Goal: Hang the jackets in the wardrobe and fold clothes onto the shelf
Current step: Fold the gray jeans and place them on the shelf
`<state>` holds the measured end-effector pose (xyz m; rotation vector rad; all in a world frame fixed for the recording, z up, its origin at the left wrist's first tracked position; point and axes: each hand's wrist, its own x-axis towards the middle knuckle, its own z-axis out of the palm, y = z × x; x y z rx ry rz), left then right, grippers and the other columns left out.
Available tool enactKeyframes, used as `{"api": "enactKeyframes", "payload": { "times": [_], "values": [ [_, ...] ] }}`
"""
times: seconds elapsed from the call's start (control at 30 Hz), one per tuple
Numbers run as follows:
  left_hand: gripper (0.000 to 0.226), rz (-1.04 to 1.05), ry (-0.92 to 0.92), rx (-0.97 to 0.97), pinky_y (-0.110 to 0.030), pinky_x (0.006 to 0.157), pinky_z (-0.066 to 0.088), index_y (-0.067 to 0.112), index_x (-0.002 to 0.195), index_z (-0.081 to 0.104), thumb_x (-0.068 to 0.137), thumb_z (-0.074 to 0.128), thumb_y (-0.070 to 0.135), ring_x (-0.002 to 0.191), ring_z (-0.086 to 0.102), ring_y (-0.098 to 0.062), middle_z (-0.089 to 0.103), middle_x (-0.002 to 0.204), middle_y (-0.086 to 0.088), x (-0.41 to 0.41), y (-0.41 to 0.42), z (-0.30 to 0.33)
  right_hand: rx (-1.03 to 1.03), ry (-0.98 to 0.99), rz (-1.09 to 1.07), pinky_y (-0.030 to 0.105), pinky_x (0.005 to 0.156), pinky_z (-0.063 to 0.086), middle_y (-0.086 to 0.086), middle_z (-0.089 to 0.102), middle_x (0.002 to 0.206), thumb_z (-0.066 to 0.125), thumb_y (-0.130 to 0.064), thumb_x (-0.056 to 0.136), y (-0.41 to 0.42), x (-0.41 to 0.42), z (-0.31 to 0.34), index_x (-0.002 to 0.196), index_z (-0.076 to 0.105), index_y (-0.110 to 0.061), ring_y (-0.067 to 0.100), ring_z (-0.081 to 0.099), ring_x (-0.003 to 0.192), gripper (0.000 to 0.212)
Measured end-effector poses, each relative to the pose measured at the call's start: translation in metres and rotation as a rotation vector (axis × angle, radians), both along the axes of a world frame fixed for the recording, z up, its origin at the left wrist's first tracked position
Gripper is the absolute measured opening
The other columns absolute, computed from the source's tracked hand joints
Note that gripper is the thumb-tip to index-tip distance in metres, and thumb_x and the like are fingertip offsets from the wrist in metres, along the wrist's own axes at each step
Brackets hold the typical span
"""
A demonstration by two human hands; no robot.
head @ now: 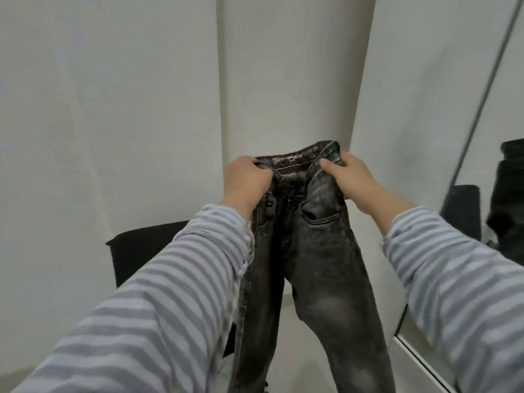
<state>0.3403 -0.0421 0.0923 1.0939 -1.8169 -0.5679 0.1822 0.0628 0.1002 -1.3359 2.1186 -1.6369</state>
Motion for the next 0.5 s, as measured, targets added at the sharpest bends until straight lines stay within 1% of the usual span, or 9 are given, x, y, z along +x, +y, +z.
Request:
{"api": "enactKeyframes", "payload": {
  "times": [0.07, 0.1, 0.17, 0.27, 0.33, 0.37, 0.4, 0.43, 0.5],
  "values": [
    [0.011, -0.081, 0.069, 0.072, -0.026, 0.067, 0.047, 0.012, 0.078, 0.071, 0.076, 0.064, 0.021, 0.085, 0.066, -0.027, 0.072, 0.084, -0.008, -0.023, 0.010, 0.004, -0.031, -0.093, 0.123, 0.034, 0.072, 0.053, 0.001, 0.066, 0.094, 0.054, -0.026, 0.096, 0.005, 0.011, -0.001, 0.084, 0.058, -0.026, 0.018, 0.065, 0.082, 0.013],
    [0.009, -0.132, 0.112, 0.117, -0.029, 0.071, 0.052, 0.014, 0.076, 0.070, 0.076, 0.065, 0.021, 0.087, 0.067, -0.028, 0.073, 0.086, -0.009, -0.031, 0.015, 0.007, -0.052, -0.112, 0.161, 0.031, 0.067, 0.052, -0.001, 0.066, 0.091, 0.052, -0.024, 0.097, 0.007, 0.015, -0.001, 0.086, 0.058, -0.026, 0.015, 0.064, 0.077, 0.013],
    [0.009, -0.222, 0.190, 0.176, -0.035, 0.079, 0.056, 0.014, 0.073, 0.069, 0.077, 0.066, 0.021, 0.090, 0.069, -0.029, 0.073, 0.088, -0.012, -0.043, 0.024, 0.015, -0.061, -0.134, 0.193, 0.032, 0.067, 0.053, -0.003, 0.067, 0.091, 0.051, -0.030, 0.098, 0.010, 0.022, 0.001, 0.098, 0.060, -0.025, 0.015, 0.065, 0.077, 0.011],
    [0.019, -0.264, 0.263, 0.227, -0.040, 0.085, 0.056, 0.010, 0.070, 0.065, 0.080, 0.060, 0.025, 0.094, 0.068, -0.033, 0.071, 0.087, -0.016, -0.049, 0.030, 0.033, 0.028, -0.267, 0.252, 0.030, 0.064, 0.053, -0.005, 0.066, 0.097, 0.033, -0.052, 0.098, 0.018, 0.024, 0.007, 0.106, 0.061, -0.023, 0.008, 0.060, 0.061, 0.041],
    [0.041, -0.314, 0.266, 0.253, -0.041, 0.087, 0.055, 0.007, 0.077, 0.067, 0.076, 0.059, 0.047, 0.093, 0.068, -0.033, 0.070, 0.088, -0.014, -0.048, 0.036, 0.043, 0.012, -0.403, 0.275, 0.028, 0.064, 0.050, -0.007, 0.062, 0.100, 0.021, -0.053, 0.100, 0.023, 0.021, 0.008, 0.095, 0.059, -0.023, 0.008, 0.052, 0.050, 0.049],
    [0.054, -0.352, 0.222, 0.252, -0.037, 0.084, 0.055, 0.007, 0.079, 0.068, 0.070, 0.061, 0.059, 0.087, 0.068, -0.029, 0.071, 0.086, -0.011, -0.050, 0.043, 0.046, -0.014, -0.450, 0.277, 0.029, 0.063, 0.050, -0.007, 0.062, 0.099, 0.021, -0.049, 0.101, 0.027, 0.016, 0.008, 0.091, 0.059, -0.022, 0.010, 0.051, 0.052, 0.047],
    [0.056, -0.382, 0.156, 0.226, -0.031, 0.078, 0.054, 0.009, 0.075, 0.067, 0.066, 0.064, 0.064, 0.079, 0.067, -0.024, 0.070, 0.080, -0.006, -0.049, 0.046, 0.047, -0.023, -0.506, 0.287, 0.029, 0.062, 0.050, -0.006, 0.062, 0.097, 0.023, -0.044, 0.103, 0.026, 0.015, 0.007, 0.091, 0.059, -0.021, 0.012, 0.050, 0.055, 0.044],
    [0.047, -0.393, 0.079, 0.184, -0.025, 0.068, 0.049, 0.012, 0.068, 0.064, 0.069, 0.068, 0.059, 0.070, 0.062, -0.020, 0.065, 0.071, -0.003, -0.049, 0.049, 0.047, -0.018, -0.536, 0.294, 0.030, 0.062, 0.051, -0.004, 0.062, 0.093, 0.025, -0.040, 0.104, 0.026, 0.012, 0.005, 0.096, 0.059, -0.018, 0.015, 0.053, 0.058, 0.041],
    [0.034, -0.325, -0.055, 0.081, -0.025, 0.054, 0.037, 0.015, 0.057, 0.055, 0.080, 0.065, 0.037, 0.064, 0.052, -0.021, 0.053, 0.057, 0.000, -0.047, 0.053, 0.043, 0.033, -0.546, 0.347, 0.034, 0.071, 0.054, -0.006, 0.062, 0.090, 0.027, -0.034, 0.104, 0.029, 0.010, 0.000, 0.105, 0.058, -0.016, 0.020, 0.062, 0.070, 0.036]
  ]
}}
